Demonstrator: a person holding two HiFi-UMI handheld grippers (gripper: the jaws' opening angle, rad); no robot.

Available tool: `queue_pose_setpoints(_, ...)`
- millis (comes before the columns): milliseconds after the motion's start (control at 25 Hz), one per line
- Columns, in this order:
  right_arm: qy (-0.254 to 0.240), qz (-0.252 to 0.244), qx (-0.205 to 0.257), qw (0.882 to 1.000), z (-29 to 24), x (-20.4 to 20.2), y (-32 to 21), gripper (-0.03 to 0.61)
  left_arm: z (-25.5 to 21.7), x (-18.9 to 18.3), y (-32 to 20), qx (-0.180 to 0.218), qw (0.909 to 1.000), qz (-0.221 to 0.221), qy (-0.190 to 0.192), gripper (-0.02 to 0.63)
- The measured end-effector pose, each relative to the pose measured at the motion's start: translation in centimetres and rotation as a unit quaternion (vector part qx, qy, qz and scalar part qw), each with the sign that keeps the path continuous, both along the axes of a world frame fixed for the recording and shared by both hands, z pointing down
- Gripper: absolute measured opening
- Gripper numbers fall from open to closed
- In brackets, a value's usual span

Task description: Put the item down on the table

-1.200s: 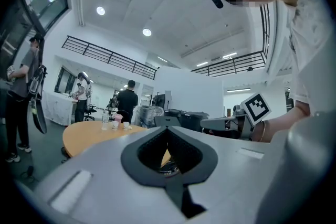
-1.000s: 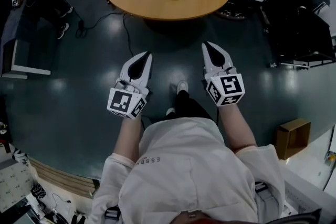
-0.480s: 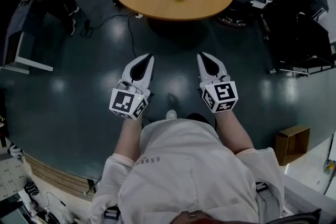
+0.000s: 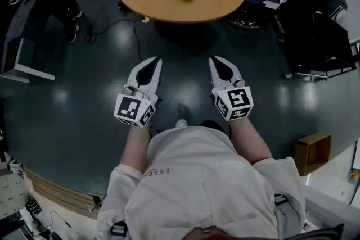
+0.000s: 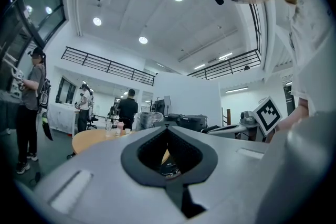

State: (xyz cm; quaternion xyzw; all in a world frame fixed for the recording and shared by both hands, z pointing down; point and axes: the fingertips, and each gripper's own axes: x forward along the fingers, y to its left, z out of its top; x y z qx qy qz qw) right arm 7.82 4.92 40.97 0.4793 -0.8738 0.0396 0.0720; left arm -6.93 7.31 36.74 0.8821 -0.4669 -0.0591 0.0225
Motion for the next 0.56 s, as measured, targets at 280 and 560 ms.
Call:
queue_pose_setpoints(280, 0.001, 0.002, 0.000, 1.000, 0.1, -0.1, -0.1, -0.012, 0.6, -0.1, -0.3, -0.004, 1.0000, 0.001, 0.003, 0.006)
queue_pose_setpoints(560, -0.002, 0.003, -0.004, 1.000, 0.5, 0.1, 0.2, -0.012, 0.9, 0.1, 0.0, -0.004, 1.0000, 0.004, 0.000, 0.006)
